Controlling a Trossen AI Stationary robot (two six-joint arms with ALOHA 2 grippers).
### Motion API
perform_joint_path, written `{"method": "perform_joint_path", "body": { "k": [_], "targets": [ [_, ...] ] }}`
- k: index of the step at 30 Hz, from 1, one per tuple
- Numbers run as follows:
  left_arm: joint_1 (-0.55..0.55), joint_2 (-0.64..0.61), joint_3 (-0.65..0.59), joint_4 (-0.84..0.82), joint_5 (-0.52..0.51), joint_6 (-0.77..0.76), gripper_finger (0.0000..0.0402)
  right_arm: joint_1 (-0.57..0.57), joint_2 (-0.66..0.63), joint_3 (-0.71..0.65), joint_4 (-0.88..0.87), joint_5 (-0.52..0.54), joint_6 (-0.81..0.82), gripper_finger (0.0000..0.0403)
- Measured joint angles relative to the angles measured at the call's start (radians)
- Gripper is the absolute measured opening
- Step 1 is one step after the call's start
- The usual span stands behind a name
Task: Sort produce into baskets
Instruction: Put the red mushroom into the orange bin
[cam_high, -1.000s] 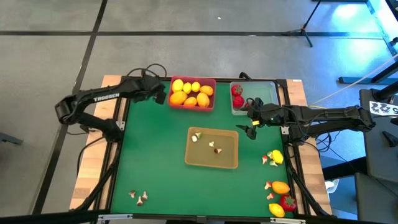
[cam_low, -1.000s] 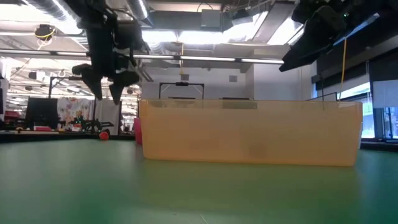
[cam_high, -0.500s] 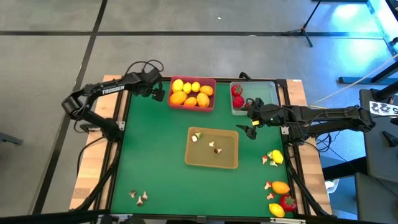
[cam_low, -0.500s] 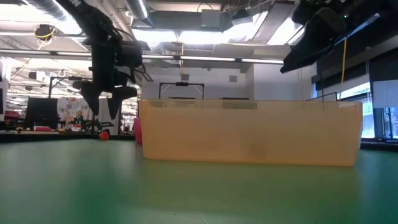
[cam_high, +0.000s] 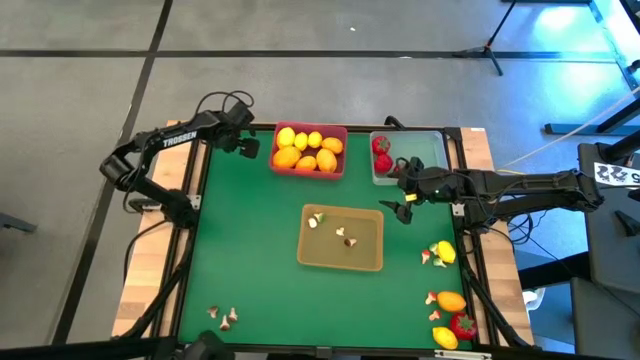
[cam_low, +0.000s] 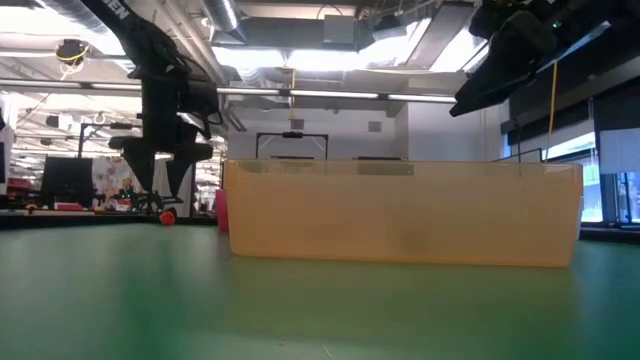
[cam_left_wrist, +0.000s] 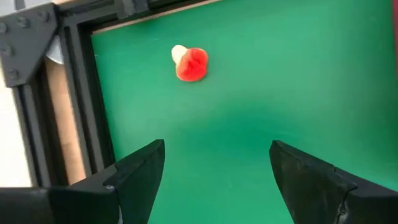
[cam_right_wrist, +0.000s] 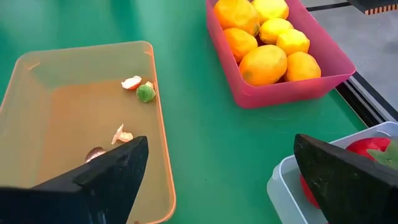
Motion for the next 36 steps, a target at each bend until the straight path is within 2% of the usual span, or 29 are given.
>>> {"method": "perform_joint_path", "body": {
  "k": [4, 24, 36],
  "targets": [
    [0.024, 0.007, 0.000, 0.030, 0.038, 0.015, 0.0288, 0.000, 0.014, 0.000, 0.033, 0.000, -0.036, 0.0399],
    [0.092, 0.119, -0.023, 0.053, 0.066, 0.019, 0.0288, 0.000, 0.046, 0.001, 0.164, -0.010, -0.055, 0.0399],
    [0.090, 0.131, -0.024, 0.129, -0.016, -0.063, 0.0288, 0.000, 0.077, 0.000, 0.225, -0.010, -0.095, 0.0399]
  ]
}}
